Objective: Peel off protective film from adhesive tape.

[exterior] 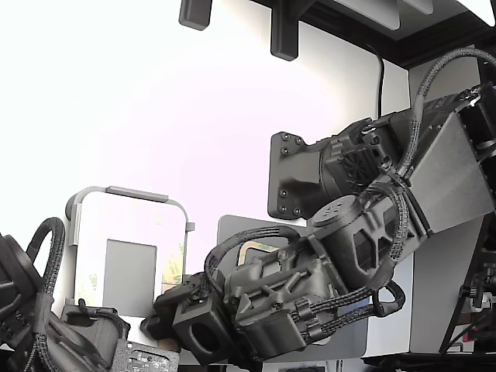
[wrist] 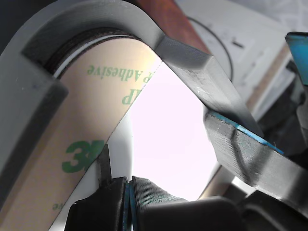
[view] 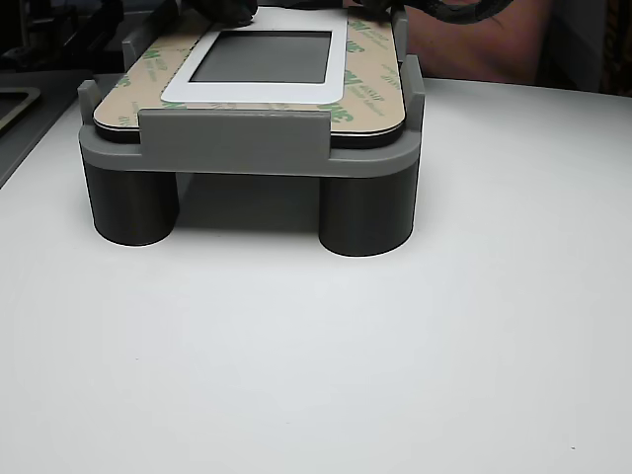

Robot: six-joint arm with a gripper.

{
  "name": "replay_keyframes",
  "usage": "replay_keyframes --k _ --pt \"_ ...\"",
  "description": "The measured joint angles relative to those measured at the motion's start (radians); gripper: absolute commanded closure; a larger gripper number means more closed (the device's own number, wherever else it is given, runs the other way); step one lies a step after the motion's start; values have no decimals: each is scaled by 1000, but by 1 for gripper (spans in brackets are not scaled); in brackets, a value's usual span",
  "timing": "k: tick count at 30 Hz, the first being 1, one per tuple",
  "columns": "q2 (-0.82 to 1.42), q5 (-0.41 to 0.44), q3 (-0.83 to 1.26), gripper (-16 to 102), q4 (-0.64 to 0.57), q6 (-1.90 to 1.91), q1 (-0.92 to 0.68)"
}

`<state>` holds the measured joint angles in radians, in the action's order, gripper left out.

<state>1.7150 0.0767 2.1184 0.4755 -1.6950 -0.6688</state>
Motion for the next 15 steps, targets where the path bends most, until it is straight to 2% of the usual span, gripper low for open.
replay_keyframes --k 15 --pt "2 3 0 96 2 14 -8"
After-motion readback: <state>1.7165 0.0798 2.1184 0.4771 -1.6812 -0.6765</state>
